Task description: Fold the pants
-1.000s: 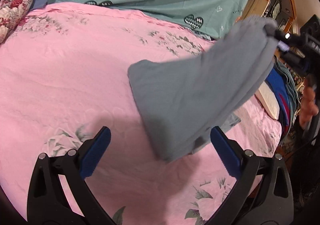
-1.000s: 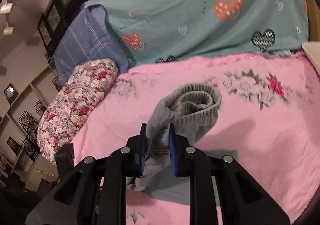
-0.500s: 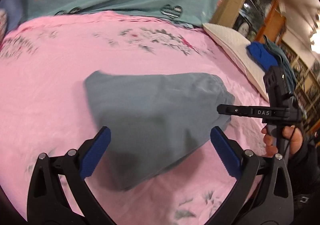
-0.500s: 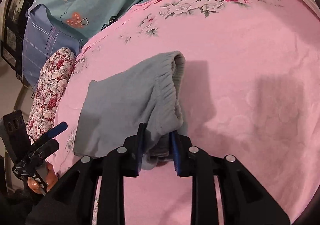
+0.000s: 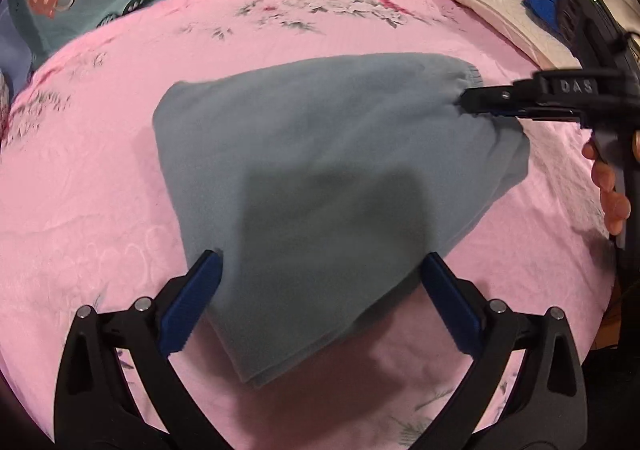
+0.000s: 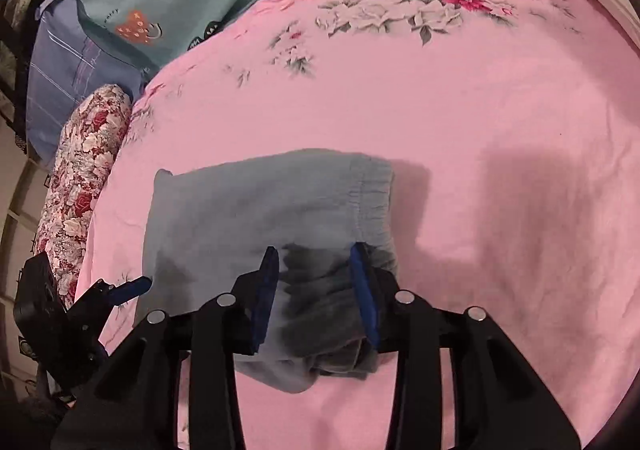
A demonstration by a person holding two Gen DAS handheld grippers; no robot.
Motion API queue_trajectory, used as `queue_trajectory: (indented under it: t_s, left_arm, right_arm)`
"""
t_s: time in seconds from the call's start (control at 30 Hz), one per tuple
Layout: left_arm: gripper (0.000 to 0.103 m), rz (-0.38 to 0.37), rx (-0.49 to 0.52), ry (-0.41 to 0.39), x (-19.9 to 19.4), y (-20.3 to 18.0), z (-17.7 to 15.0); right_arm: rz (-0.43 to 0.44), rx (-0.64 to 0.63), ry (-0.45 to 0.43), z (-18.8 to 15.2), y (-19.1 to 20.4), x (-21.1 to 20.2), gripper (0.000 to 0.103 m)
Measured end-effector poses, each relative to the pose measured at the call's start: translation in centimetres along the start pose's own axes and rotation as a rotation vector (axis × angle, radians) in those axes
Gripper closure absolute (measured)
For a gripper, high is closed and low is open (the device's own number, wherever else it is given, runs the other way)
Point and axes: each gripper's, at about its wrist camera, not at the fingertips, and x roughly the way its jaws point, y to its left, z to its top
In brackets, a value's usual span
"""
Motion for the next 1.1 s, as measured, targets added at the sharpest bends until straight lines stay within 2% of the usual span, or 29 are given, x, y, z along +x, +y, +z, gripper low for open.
queue_trajectory:
  t_s: [0.03,0.1,0.2,0.23,0.27,0.33,0.43,0.47,0.53,0.63,0.73,0.8,0.83,0.9,0.97,1.0,1.03,1.07,1.1]
  left_arm:
    - [0.002,-0.017,-0.014,-0.018,-0.5,0.3,0.1]
    - [0.002,-0.043,-0.033,-0.059,-1.6,0.4,0.5]
    - [0.002,-0.11,-0.084,-0.158,-4.1,1.5,0.9]
    - [0.002,-0.119,-0.118,-0.187,-4.8,2.2,0.9]
    - [0.002,-0.14,-0.162,-0.209,-5.4,3.3,1.0]
    - [0.002,-0.232,-0.287,-0.22,-5.6,6.3,0.8]
    - [0.002,-0.35,-0.447,-0.152,-3.4,9.5,0.4]
    - [0.002,-0.378,-0.474,-0.135,-2.5,9.9,0.4]
    - [0.002,-0.408,-0.519,-0.09,-0.9,10.3,0.4]
    - [0.002,-0.424,-0.559,-0.106,-0.3,10.5,0.7]
    - [0.002,-0.458,-0.602,-0.101,0.4,10.9,1.0]
    - [0.002,-0.463,-0.588,-0.097,0.8,10.2,1.5]
    - [0.002,-0.464,-0.578,-0.093,0.9,9.7,1.7]
    - [0.003,-0.484,-0.571,-0.091,1.0,9.2,1.9]
    - [0.007,-0.49,-0.558,-0.086,1.1,8.9,1.9]
    - [0.026,-0.499,-0.565,-0.077,1.3,9.0,1.8]
    - [0.049,-0.512,-0.584,-0.063,1.6,9.3,1.6]
    - [0.074,-0.518,-0.61,-0.052,2.0,9.8,1.3]
    - [0.081,-0.56,-0.657,-0.034,2.7,10.5,0.8]
  right_arm:
    - [0.024,0.015,-0.01,-0.1,-0.3,-0.4,0.071]
    - [0.055,0.008,-0.051,-0.2,0.0,-1.8,0.062]
    - [0.03,-0.04,-0.125,-0.7,0.6,-4.3,0.037]
    - [0.017,-0.035,-0.158,-0.9,0.3,-5.1,0.019]
    - [-0.004,-0.025,-0.198,-1.1,-0.2,-5.9,0.004]
    - [-0.015,0.008,-0.235,-1.3,-1.7,-6.4,0.003]
    - [0.093,0.046,-0.171,-1.2,-3.2,-4.7,0.003]
    - [0.094,0.041,-0.156,-1.0,-3.2,-4.1,0.003]
    - [0.094,0.023,-0.129,-0.9,-2.8,-3.0,0.003]
    - [0.095,0.01,-0.075,-1.0,-2.5,-1.4,0.003]
    - [0.105,-0.045,-0.068,-1.4,-1.9,-0.9,0.003]
    - [0.128,-0.066,-0.072,-1.6,-1.7,-0.7,0.009]
    - [0.166,-0.075,-0.059,-1.7,-1.6,-0.5,0.027]
    - [0.177,-0.09,-0.041,-1.8,-1.4,-0.1,0.036]
    - [0.188,-0.06,-0.036,-1.6,-1.9,0.0,0.056]
    - [0.207,-0.031,-0.037,-1.5,-2.5,0.0,0.062]
    - [0.244,-0.003,-0.022,-1.4,-3.0,0.2,0.074]
    - [0.266,0.012,-0.008,-1.4,-3.3,0.4,0.074]
    - [0.264,0.005,-0.012,-1.4,-3.1,0.3,0.074]
